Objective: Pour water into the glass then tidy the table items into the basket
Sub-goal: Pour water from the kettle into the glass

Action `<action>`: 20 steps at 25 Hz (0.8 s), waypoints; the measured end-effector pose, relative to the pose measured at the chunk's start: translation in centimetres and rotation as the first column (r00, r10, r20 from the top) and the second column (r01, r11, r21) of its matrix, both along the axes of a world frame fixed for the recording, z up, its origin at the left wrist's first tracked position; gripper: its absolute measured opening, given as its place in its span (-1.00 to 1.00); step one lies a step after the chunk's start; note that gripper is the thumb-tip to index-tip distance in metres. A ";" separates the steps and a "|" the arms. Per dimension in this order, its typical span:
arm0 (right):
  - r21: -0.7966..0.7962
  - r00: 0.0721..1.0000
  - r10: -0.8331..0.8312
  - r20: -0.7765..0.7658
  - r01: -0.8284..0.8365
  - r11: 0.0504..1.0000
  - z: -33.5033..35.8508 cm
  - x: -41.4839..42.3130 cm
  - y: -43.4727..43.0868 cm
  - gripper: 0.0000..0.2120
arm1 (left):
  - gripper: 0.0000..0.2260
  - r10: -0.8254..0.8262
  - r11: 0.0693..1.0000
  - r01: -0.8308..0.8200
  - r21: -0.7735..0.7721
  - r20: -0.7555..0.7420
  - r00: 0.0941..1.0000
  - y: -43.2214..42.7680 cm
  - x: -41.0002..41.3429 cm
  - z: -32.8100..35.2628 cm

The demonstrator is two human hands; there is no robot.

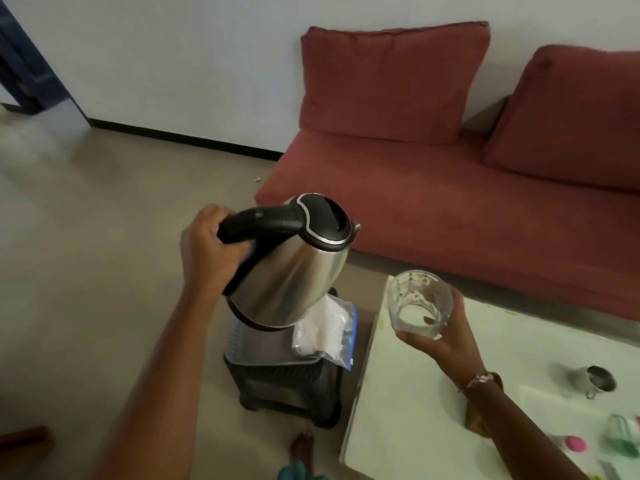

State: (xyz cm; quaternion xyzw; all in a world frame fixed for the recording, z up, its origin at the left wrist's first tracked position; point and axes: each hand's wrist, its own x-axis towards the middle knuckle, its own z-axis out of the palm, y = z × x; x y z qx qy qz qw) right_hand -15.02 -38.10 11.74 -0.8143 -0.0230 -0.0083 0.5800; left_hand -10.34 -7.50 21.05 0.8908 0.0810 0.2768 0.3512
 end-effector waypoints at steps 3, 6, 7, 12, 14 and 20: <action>0.031 1.000 -0.022 0.009 0.022 0.999 0.1 -0.6 -1.9 -0.17 | -0.75 -0.131 0.983 0.122 0.137 0.058 0.990 -2.8 0.4 2.1; 0.037 0.998 -0.061 -0.003 0.061 0.997 -0.7 -1.6 -4.2 -0.19 | -0.72 -0.244 0.942 0.217 0.255 0.082 0.966 -6.3 0.3 3.5; 0.031 0.998 -0.070 -0.004 0.070 0.997 -1.0 -2.0 -4.9 -0.18 | -0.70 -0.286 0.928 0.251 0.275 0.093 0.954 -7.4 0.1 3.8; 0.045 0.994 -0.095 -0.047 0.097 0.994 -1.9 -3.7 -7.5 -0.19 | -0.85 -0.481 0.829 0.416 0.373 0.098 0.871 -12.2 -0.8 5.0; 0.047 0.992 -0.113 -0.062 0.116 0.992 -2.1 -4.4 -8.2 -0.19 | -0.88 -0.503 0.802 0.434 0.411 0.071 0.861 -13.7 -1.2 5.3; 0.040 0.990 -0.123 -0.068 0.126 0.991 -2.6 -5.9 -9.7 -0.19 | -0.83 -0.561 0.730 0.480 0.486 0.027 0.827 -17.0 -2.2 6.4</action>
